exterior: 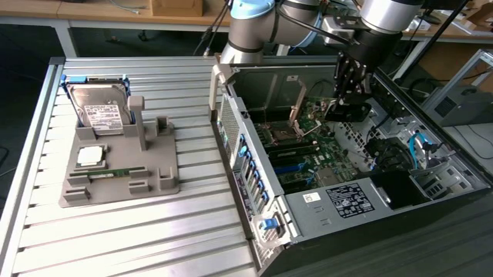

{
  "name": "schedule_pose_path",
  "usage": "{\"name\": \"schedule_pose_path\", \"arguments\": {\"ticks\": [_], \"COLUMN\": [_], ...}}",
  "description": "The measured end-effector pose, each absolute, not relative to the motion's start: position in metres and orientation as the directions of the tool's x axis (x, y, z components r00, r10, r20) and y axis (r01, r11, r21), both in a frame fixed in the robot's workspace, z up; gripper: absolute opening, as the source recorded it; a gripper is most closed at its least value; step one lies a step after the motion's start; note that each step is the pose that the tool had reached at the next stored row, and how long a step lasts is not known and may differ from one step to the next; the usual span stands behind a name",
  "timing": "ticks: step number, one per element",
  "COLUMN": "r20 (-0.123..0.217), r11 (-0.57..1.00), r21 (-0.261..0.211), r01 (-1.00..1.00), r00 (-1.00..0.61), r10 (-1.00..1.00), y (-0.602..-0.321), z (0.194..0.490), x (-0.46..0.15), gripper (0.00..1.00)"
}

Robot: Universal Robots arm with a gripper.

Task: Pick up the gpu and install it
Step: 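Insert the gpu into the slot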

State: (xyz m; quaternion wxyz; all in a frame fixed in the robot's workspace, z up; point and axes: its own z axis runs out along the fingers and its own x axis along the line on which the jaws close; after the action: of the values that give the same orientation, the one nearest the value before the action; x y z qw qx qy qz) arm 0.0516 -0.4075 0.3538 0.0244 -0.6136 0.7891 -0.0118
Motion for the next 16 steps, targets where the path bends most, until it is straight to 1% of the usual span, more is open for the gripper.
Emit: {"name": "schedule_pose_path", "arguments": {"ticks": [16], "r20": [-0.024], "r11": [0.181], "r21": [-0.049], "r01": [-0.982], "r00": [-0.180], "r10": [-0.983], "y": [-0.4075], "z": [0.3533], "x": [0.0516], "gripper": [0.27]}}
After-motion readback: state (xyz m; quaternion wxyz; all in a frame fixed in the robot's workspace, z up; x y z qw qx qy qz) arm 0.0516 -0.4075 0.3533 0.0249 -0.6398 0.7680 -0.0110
